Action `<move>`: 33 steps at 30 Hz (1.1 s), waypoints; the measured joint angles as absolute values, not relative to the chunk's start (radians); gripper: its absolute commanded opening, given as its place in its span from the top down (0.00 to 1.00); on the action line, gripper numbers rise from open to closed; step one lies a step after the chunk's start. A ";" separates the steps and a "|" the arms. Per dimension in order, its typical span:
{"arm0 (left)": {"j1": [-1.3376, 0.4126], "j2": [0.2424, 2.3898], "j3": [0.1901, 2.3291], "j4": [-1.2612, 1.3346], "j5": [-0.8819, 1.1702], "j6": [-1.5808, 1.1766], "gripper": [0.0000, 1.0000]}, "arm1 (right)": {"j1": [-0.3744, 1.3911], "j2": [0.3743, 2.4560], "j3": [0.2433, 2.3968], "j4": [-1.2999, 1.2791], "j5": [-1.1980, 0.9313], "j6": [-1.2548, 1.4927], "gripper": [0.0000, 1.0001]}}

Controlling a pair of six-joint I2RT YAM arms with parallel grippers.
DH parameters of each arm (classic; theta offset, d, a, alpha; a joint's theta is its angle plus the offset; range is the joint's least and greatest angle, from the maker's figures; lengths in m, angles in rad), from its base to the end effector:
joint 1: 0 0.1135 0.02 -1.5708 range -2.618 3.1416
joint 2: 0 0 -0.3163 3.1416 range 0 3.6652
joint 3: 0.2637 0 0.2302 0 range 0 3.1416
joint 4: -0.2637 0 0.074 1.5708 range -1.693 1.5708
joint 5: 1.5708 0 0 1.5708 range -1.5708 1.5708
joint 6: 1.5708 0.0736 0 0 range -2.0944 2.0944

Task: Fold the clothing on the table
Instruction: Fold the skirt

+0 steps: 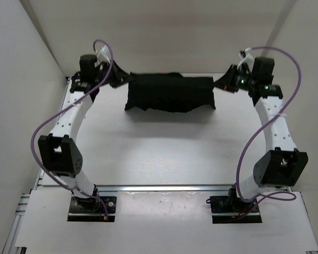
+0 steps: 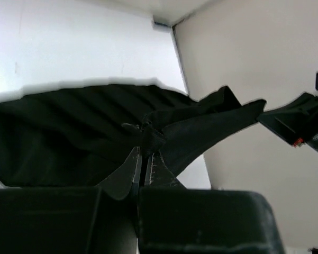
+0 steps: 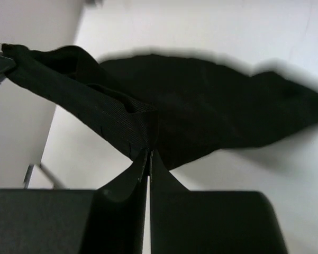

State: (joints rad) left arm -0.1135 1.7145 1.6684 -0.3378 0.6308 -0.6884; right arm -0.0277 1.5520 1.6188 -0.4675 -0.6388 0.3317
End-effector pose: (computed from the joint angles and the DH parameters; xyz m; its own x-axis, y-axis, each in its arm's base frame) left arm 0.4062 -0.0900 0.4263 -0.6907 -0.4376 -0.5757 0.2538 0.5987 -0.7597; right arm 0.3554 0.0341 0.4525 -0.5401 0.2765 -0.7949 -0.3709 0.7696 0.5197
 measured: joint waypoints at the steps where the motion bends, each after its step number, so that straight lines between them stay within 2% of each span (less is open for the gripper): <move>1: -0.113 1.671 1.578 -0.318 0.635 -0.683 1.00 | -0.028 1.515 1.532 -0.458 -0.640 0.326 1.00; 6: -0.122 1.505 1.128 -0.333 0.617 -0.667 1.00 | 0.001 1.386 1.150 -0.519 -0.612 0.304 1.00; 9: -0.149 1.471 1.006 -0.386 0.591 -0.665 1.00 | 0.014 1.295 1.023 -0.579 -0.579 0.301 1.00; 13: -0.180 1.413 0.998 -0.404 0.591 -0.649 1.00 | 0.013 1.185 1.027 -0.627 -0.546 0.277 1.00; 19: -0.189 1.275 1.036 -0.331 0.703 -0.627 1.00 | 0.024 1.166 1.189 -0.650 -0.535 0.204 1.00; 25: -0.208 1.147 1.119 -0.324 0.774 -0.568 1.00 | 0.152 1.028 1.256 -0.664 -0.466 0.108 1.00; 33: -0.236 0.904 1.147 -0.443 0.685 -0.461 1.00 | 0.258 0.800 1.319 -0.731 -0.364 0.044 1.00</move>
State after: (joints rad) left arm -0.2356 0.9043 1.1473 -0.4431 0.6853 -0.4606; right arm 0.2581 0.7998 1.3190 -0.7315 -0.3637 0.0444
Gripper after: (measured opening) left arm 0.058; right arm 0.005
